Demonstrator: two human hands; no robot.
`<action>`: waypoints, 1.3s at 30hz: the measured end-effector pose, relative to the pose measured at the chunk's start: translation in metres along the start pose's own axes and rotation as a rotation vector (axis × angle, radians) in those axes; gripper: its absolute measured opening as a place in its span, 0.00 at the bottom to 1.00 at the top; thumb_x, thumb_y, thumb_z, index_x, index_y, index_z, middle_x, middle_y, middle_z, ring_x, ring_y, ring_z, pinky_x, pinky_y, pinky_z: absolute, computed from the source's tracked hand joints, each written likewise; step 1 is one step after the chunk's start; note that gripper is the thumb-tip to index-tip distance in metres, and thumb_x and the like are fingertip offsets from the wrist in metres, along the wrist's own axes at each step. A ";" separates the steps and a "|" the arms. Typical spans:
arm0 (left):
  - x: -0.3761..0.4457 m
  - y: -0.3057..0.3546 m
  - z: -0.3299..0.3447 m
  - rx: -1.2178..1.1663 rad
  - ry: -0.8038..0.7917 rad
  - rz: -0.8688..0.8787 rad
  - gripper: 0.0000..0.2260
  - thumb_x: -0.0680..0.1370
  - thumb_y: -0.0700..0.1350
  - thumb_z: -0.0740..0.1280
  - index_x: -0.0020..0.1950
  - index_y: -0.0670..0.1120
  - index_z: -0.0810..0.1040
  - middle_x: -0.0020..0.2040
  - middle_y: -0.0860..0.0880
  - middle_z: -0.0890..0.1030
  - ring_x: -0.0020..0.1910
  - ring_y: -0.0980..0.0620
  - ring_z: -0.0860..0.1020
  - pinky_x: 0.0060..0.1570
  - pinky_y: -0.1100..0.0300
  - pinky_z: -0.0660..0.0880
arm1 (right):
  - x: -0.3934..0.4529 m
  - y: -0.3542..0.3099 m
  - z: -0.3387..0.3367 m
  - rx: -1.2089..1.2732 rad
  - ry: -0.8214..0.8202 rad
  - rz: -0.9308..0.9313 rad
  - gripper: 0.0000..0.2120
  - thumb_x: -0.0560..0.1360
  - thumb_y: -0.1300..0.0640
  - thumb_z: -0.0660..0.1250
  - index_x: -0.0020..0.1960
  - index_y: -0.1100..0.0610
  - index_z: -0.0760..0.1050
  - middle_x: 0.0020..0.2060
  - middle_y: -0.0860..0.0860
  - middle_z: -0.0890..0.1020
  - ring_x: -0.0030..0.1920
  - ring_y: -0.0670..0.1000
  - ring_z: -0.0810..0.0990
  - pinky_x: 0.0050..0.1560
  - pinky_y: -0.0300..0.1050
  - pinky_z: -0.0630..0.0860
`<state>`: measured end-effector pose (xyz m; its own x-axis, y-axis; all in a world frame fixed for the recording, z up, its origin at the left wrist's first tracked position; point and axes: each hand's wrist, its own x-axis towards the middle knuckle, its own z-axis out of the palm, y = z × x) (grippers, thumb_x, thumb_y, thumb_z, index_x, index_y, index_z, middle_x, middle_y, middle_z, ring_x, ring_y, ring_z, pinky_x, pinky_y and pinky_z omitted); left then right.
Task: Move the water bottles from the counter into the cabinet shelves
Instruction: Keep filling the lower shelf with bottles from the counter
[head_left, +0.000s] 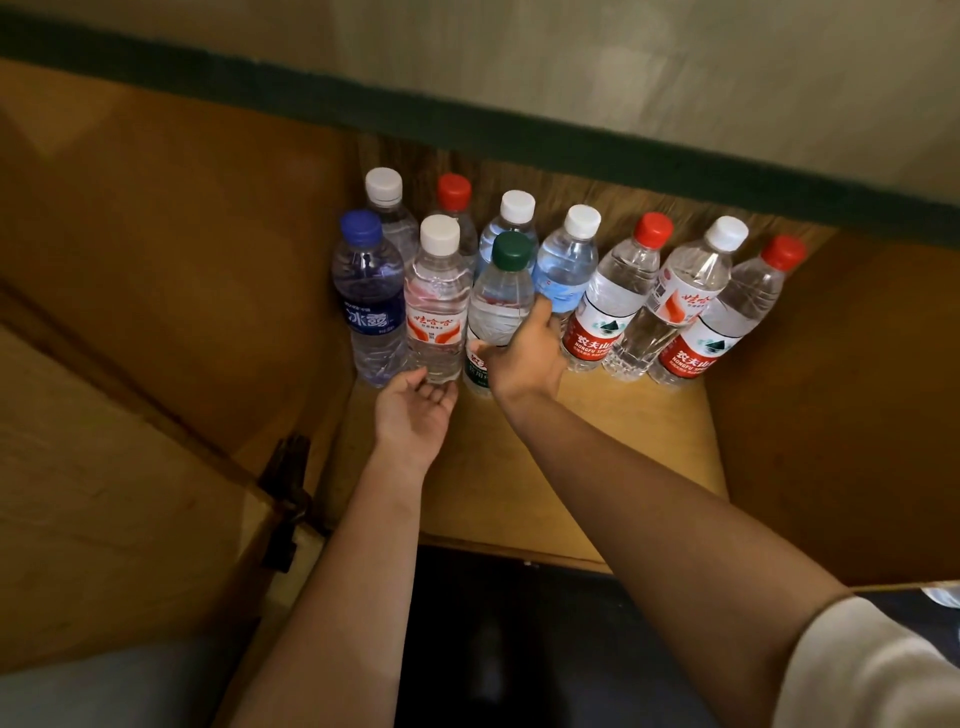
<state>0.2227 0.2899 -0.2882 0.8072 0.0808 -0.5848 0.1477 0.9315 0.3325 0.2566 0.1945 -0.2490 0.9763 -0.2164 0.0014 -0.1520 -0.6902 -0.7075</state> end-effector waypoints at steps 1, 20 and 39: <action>0.000 0.000 0.000 0.001 0.001 -0.002 0.09 0.78 0.36 0.56 0.53 0.37 0.73 0.58 0.39 0.76 0.65 0.43 0.71 0.67 0.51 0.66 | -0.001 0.000 0.000 0.004 0.004 -0.003 0.33 0.68 0.56 0.74 0.66 0.57 0.60 0.63 0.58 0.71 0.61 0.61 0.73 0.57 0.51 0.71; -0.005 -0.002 0.000 0.098 -0.013 -0.037 0.15 0.78 0.41 0.57 0.64 0.40 0.70 0.66 0.41 0.73 0.65 0.44 0.71 0.68 0.49 0.63 | 0.007 0.032 -0.005 0.120 -0.198 -0.034 0.36 0.68 0.59 0.74 0.70 0.53 0.59 0.63 0.54 0.76 0.64 0.57 0.73 0.62 0.52 0.71; -0.107 -0.108 -0.032 1.171 -0.032 0.055 0.09 0.78 0.41 0.61 0.57 0.50 0.74 0.44 0.52 0.82 0.40 0.54 0.78 0.45 0.60 0.74 | -0.106 0.147 -0.133 0.427 -0.402 0.018 0.15 0.73 0.74 0.61 0.59 0.66 0.73 0.46 0.56 0.75 0.48 0.49 0.74 0.46 0.26 0.70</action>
<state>0.1022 0.1918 -0.2859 0.8407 0.0863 -0.5347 0.5342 0.0305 0.8448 0.1101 0.0248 -0.2591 0.9686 0.1110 -0.2225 -0.1750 -0.3311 -0.9272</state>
